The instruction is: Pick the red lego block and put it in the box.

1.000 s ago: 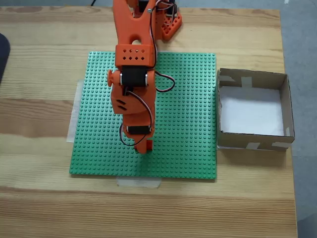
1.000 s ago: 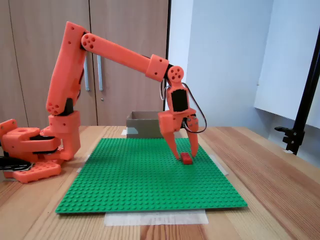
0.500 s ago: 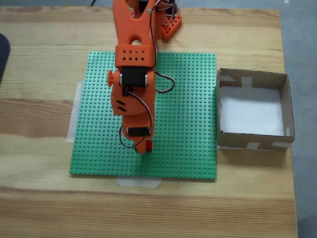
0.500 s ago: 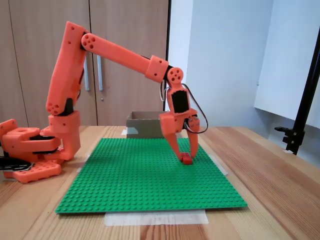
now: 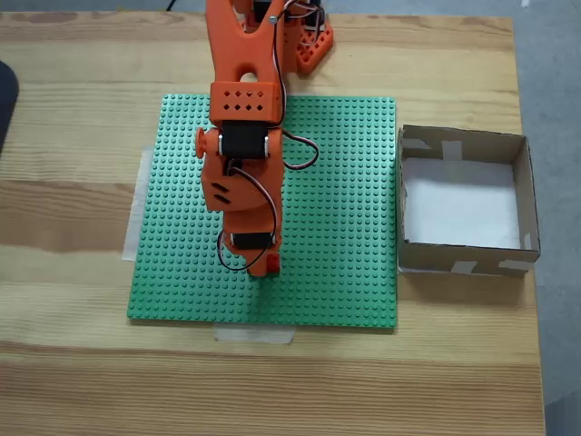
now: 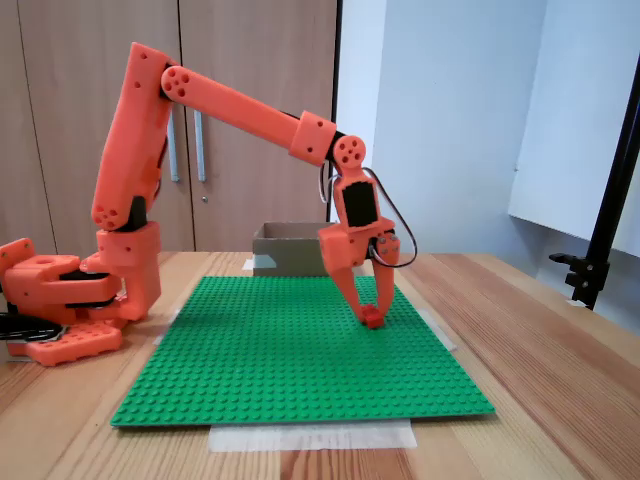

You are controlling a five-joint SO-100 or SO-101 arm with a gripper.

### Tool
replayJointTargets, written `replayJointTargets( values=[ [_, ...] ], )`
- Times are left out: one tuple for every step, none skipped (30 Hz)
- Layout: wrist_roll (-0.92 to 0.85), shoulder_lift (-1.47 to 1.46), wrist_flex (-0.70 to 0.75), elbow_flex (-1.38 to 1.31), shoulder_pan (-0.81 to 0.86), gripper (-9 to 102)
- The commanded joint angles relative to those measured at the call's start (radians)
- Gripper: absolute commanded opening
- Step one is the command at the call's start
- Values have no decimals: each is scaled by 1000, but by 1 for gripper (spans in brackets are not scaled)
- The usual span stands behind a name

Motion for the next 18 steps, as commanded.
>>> replayJointTargets(
  values=[
    [2,15,-3,-5,6,8],
    [3,17,-3,-5,8,8],
    [3,20,-3,-5,8,7],
    [3,25,-3,-5,8,7],
    [5,29,0,-5,8,7],
    [6,34,2,-6,8,7],
    [8,40,5,-6,8,6],
    [9,44,8,-6,8,6],
    [11,51,9,-8,8,6],
    [12,55,12,-9,8,6],
    [14,61,18,-11,8,6],
    [17,66,26,-14,8,6],
    [20,71,32,-20,8,6],
    [25,75,40,-26,8,6],
    [29,80,46,-35,8,6],
    [35,84,54,-43,8,6],
    [38,89,60,-51,9,6],
    [43,94,67,-58,9,6]
  ],
)
